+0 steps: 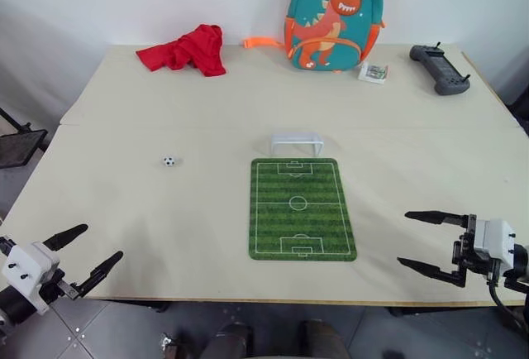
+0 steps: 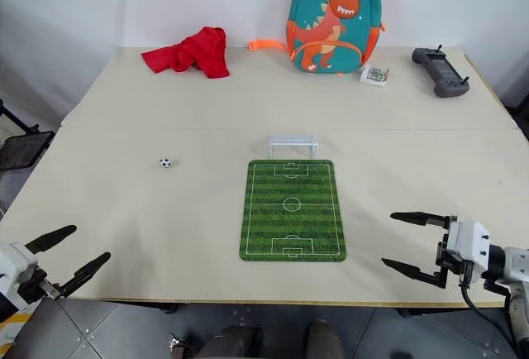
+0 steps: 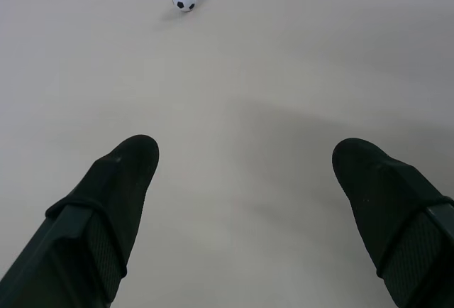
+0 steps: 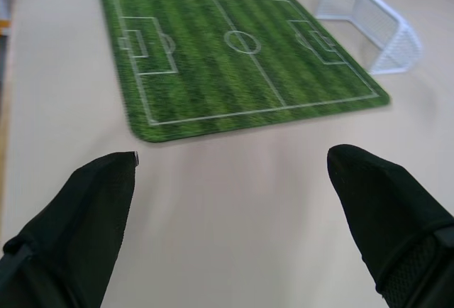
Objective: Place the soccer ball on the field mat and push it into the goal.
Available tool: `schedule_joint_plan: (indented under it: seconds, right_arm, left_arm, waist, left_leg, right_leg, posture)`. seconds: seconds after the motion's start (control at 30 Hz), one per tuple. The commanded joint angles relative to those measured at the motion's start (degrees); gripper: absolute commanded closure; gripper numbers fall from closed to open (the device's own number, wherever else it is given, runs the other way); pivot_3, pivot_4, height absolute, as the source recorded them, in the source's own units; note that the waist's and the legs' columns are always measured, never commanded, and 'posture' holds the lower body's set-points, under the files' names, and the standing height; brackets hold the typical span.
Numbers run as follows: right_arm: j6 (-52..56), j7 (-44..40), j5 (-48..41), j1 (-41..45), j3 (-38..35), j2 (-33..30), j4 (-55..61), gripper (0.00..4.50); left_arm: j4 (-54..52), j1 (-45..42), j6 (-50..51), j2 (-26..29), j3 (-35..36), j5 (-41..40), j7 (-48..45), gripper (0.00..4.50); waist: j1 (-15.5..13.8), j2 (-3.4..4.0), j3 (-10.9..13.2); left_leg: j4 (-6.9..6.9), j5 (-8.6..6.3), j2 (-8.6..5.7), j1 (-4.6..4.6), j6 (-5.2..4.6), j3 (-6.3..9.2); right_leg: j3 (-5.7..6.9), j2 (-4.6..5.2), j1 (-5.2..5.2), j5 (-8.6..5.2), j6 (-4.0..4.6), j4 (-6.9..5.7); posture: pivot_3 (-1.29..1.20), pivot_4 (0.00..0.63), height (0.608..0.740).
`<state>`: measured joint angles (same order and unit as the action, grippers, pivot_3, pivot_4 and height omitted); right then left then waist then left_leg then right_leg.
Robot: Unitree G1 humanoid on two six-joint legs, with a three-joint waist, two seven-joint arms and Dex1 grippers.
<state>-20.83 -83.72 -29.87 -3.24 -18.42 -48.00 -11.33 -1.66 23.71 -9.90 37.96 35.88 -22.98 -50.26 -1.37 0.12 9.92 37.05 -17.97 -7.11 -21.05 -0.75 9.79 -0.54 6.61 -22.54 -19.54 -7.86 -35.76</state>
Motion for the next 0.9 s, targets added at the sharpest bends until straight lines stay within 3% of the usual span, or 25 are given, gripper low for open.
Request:
schedule_joint_plan:
  seconds: [0.03, 0.27, 0.4, 0.57, 0.73, 0.9]
  right_arm:
    - [3.12, 0.06, -4.04, -0.29, -0.85, 1.36, 3.12, 0.00]
    - [11.49, 8.10, -10.93, 2.25, -0.89, 8.23, 13.33, 0.00]
    - [10.95, 13.44, -10.89, 4.98, -0.76, 13.20, 16.82, 0.00]
    - [10.06, 14.00, -8.36, 5.81, -0.61, 13.70, 15.61, 0.00]
    - [10.04, 14.81, -7.17, 7.01, -0.03, 14.12, 15.16, 0.00]
    - [9.96, 15.68, -6.39, 7.01, 0.27, 14.88, 15.50, 0.00]
  left_arm:
    - [-2.55, 0.63, 3.86, -1.25, 1.72, -3.35, 2.26, 0.04]
    - [-1.05, -0.47, 11.93, -5.84, 4.11, -11.66, 5.64, 0.04]
    - [-0.74, -4.10, 10.64, -9.92, 3.16, -11.20, 9.96, 0.04]
    - [-0.36, -19.85, 18.71, -7.69, -4.33, -6.83, 19.58, 0.04]
    - [7.50, -38.37, 23.23, -6.92, -12.32, -1.16, 25.20, 0.04]
    - [16.70, -47.85, 22.97, -7.34, -17.70, 4.24, 26.95, 0.04]
  waist:
    - [-0.01, 0.00, 0.00]
    - [0.02, 0.01, 0.00]
    - [-0.11, 0.00, -0.01]
    - [-2.31, -0.05, -0.03]
    - [-1.80, -0.11, -0.07]
    - [0.23, -0.13, -0.09]
  left_leg:
    - [0.00, -0.01, 0.02, 0.00, 0.01, 0.00]
    - [0.02, -0.08, 0.13, 0.01, 0.05, -0.04]
    - [0.04, -0.09, 0.14, 0.04, 0.07, -0.03]
    - [0.24, -0.08, 0.02, -0.02, 0.08, 0.13]
    - [0.23, -0.08, -0.01, 0.03, 0.06, -0.04]
    - [0.13, -0.08, 0.00, 0.01, 0.04, -0.27]
  right_leg:
    - [0.00, 0.00, -0.01, 0.00, 0.00, -0.01]
    - [-0.02, -0.08, -0.07, 0.00, 0.00, -0.12]
    - [-0.01, -0.08, -0.07, 0.00, 0.00, -0.15]
    - [0.07, -0.08, -0.01, 0.05, -0.06, -0.22]
    - [0.08, -0.11, -0.08, 0.16, -0.20, -0.32]
    - [0.11, -0.12, -0.31, 0.18, -0.25, -0.71]
  posture:
    - [0.00, 0.150, 0.740]
    - [0.00, 0.150, 0.740]
    - [0.00, 0.150, 0.740]
    - [0.00, 0.150, 0.740]
    - [0.00, 0.150, 0.740]
    - [0.00, 0.150, 0.740]
